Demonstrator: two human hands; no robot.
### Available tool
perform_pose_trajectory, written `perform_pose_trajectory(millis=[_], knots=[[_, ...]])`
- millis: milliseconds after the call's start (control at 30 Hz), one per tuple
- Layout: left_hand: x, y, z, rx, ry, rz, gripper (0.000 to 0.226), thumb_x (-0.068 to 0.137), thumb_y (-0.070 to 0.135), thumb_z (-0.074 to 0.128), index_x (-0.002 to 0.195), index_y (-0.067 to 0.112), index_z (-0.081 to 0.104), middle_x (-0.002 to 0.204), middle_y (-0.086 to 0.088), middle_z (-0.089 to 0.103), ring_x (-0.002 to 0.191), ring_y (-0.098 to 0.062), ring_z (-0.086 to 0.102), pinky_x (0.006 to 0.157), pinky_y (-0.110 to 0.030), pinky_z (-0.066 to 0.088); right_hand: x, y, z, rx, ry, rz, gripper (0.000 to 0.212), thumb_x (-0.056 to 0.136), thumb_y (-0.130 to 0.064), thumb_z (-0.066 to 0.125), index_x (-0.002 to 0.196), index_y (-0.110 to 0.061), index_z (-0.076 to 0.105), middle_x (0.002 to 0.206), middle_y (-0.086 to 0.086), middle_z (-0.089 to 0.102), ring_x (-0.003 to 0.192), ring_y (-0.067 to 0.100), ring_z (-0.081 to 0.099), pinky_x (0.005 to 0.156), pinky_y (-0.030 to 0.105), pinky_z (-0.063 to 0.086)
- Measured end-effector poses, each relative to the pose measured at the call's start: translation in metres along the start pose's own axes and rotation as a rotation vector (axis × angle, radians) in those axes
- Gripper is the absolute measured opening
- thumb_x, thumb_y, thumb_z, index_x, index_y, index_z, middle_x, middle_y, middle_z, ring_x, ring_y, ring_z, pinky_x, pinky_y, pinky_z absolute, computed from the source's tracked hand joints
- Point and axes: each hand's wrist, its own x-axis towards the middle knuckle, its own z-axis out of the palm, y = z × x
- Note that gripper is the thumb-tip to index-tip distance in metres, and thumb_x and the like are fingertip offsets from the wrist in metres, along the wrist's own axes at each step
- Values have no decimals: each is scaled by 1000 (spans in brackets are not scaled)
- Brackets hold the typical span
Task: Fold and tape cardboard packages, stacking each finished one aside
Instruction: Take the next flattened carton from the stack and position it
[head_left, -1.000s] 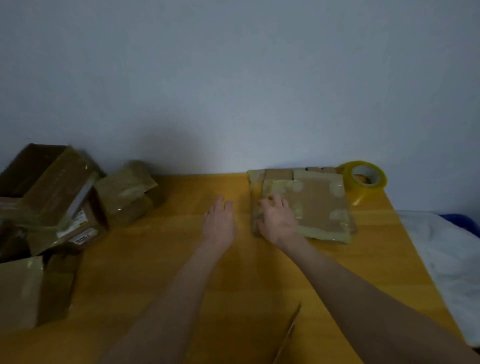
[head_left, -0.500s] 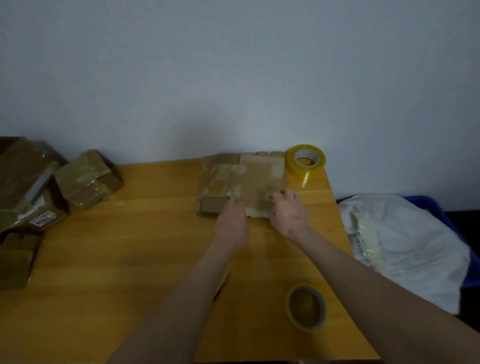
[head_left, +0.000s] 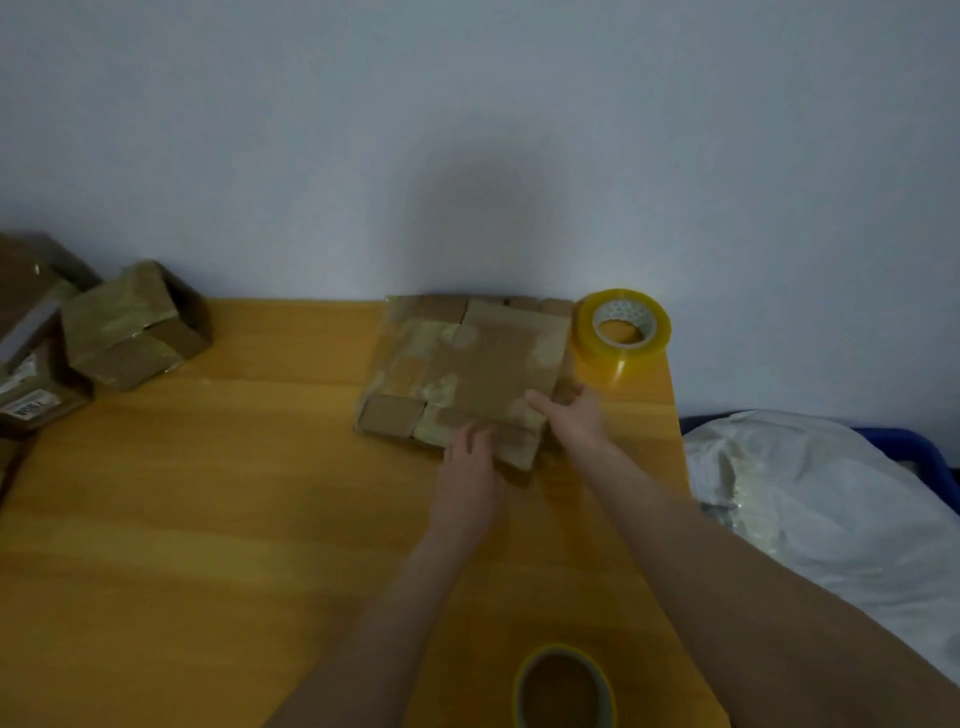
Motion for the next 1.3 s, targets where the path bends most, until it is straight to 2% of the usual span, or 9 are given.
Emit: perform_pose_trajectory(millis=[100, 233, 467, 667, 733, 933, 1100, 1200, 1300], knots=[[7, 4, 9, -33, 106, 6, 48, 95, 14, 49, 142, 14, 37, 150, -5, 30, 137, -20, 31, 107, -31, 35, 31, 5, 14, 111, -74, 46, 101, 53, -56, 84, 135, -9, 47, 131, 7, 58, 116, 29, 58, 97, 48, 49], [15, 15, -2, -78, 323, -8, 48, 96, 20, 50, 142, 12, 38, 144, -3, 39, 130, -19, 41, 103, -30, 41, 29, -8, 12, 182, -164, 52, 18, 89, -15, 67, 106, -13, 62, 109, 6, 66, 96, 24, 62, 84, 36, 52], [32, 11, -66, -253, 684, -269, 66, 91, 33, 60, 144, 6, 32, 144, -16, 36, 132, -32, 37, 108, -47, 36, 10, -4, -30, 212, -182, -104, 22, 95, -12, 57, 116, -21, 57, 106, -3, 64, 96, 18, 61, 84, 35, 53], [25, -7, -80, -685, 466, -274, 109, 63, 67, 72, 148, 20, 23, 146, -2, 40, 134, -22, 39, 110, -47, 36, -22, 18, -77, 32, -222, -254, 22, 94, -7, 57, 109, -24, 59, 97, -6, 69, 96, 16, 65, 87, 39, 53], [11, -5, -72, -756, 395, -216, 105, 61, 55, 80, 145, 20, 28, 141, 0, 44, 129, -17, 42, 108, -40, 39, -30, 26, -86, -82, -194, -325, 29, 91, -8, 61, 118, -19, 57, 97, -6, 70, 95, 14, 66, 87, 41, 54], [-32, -18, -47, -727, 45, -63, 131, 52, 56, 86, 152, 21, 9, 151, 1, 23, 136, -17, 28, 110, -41, 35, -66, 58, -98, -225, -192, -469, 55, 83, -7, 72, 128, -26, 49, 98, -22, 61, 89, -3, 59, 69, 11, 47], [-61, -36, -32, -712, -78, 2, 119, 46, 57, 88, 143, 18, 31, 137, 1, 44, 127, -16, 45, 99, -33, 47, -97, 87, -94, -308, -81, -515, 43, 83, -23, 74, 121, -21, 54, 109, -6, 63, 107, 18, 60, 84, 25, 48], [-69, -50, -29, -627, -76, 82, 116, 47, 66, 84, 141, 16, 37, 135, 1, 47, 126, -17, 48, 96, -31, 49, -113, 95, -90, -468, -36, -577, 81, 78, -68, 57, 132, -8, 48, 118, 1, 56, 116, 24, 54, 86, 29, 44], [-79, -40, -45, -630, 108, 167, 113, 57, 48, 81, 149, 16, 23, 145, 5, 33, 128, -4, 37, 101, -12, 38, -128, 85, -90, -400, 59, -665, 83, 83, -48, 66, 150, -21, 24, 144, -8, 37, 133, 10, 35, 101, 27, 36]])
